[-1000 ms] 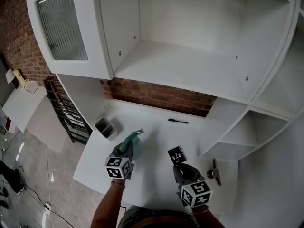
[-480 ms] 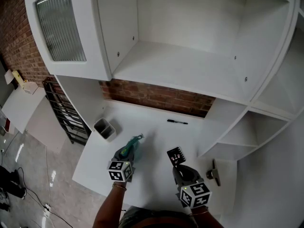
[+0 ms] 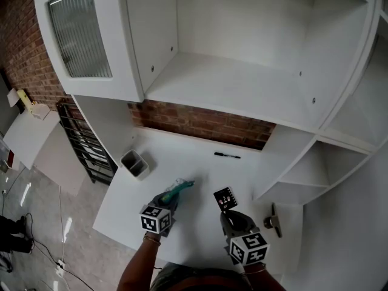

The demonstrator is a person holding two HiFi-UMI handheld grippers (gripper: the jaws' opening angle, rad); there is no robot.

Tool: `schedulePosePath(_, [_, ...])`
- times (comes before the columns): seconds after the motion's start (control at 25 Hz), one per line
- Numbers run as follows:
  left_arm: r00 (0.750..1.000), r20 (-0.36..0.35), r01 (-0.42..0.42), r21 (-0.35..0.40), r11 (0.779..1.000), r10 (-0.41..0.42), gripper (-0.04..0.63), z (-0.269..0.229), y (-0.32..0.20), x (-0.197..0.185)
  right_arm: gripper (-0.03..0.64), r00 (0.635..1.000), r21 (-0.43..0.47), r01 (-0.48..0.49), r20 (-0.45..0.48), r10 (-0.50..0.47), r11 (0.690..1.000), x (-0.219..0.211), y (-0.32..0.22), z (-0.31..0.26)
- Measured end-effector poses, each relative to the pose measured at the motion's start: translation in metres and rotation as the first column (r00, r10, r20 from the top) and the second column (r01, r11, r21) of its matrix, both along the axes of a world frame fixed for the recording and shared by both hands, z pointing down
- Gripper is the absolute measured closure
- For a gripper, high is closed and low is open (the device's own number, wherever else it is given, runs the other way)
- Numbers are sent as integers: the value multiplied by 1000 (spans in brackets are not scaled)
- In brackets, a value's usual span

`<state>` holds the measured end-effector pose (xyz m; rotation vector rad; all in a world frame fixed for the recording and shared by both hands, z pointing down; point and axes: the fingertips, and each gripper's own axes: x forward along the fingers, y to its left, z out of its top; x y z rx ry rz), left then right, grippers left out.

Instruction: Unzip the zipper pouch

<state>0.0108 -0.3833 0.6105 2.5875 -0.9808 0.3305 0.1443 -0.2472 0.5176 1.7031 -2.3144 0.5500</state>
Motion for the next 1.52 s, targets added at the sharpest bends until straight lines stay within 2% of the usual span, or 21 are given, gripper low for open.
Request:
schedulePosePath(0.16, [999, 14, -45, -61, 997, 46, 575, 15, 10, 7, 565, 1000, -1, -1, 1, 1, 1000, 1, 1, 1])
schedulePosePath(0.28, [996, 38, -80, -95, 992, 84, 500, 26, 17, 12, 565, 1000, -2, -1, -3, 1, 1000, 1, 1, 0])
schedulePosePath(0.44, [992, 51, -108, -118, 987, 114, 444, 32, 24, 15, 565, 1000, 0, 0, -3, 0, 1000, 1, 0, 0])
schedulePosePath(0.6, [984, 55, -160, -134, 978, 169, 330, 34, 35, 20, 565, 1000, -6, 2, -3, -2, 1000, 0, 1, 2])
schedulePosePath(0.84, [983, 36, -172, -141, 975, 179, 256, 40, 42, 19, 565, 1000, -12, 7, 0, -7, 1000, -1, 1, 4])
schedulePosePath(1.0, [983, 23, -176, -143, 974, 182, 239, 40, 45, 18, 565, 1000, -14, 7, -1, -7, 1000, -1, 1, 5])
schedulePosePath(1.2, [979, 44, -191, -144, 971, 199, 235, 46, 54, 11, 565, 1000, -18, 0, 11, 1, 1000, 0, 1, 6])
schedulePosePath(1.52, [986, -11, -165, -126, 978, 164, 230, 38, 64, 0, 565, 1000, -20, 11, 2, -11, 1000, -2, 4, 8])
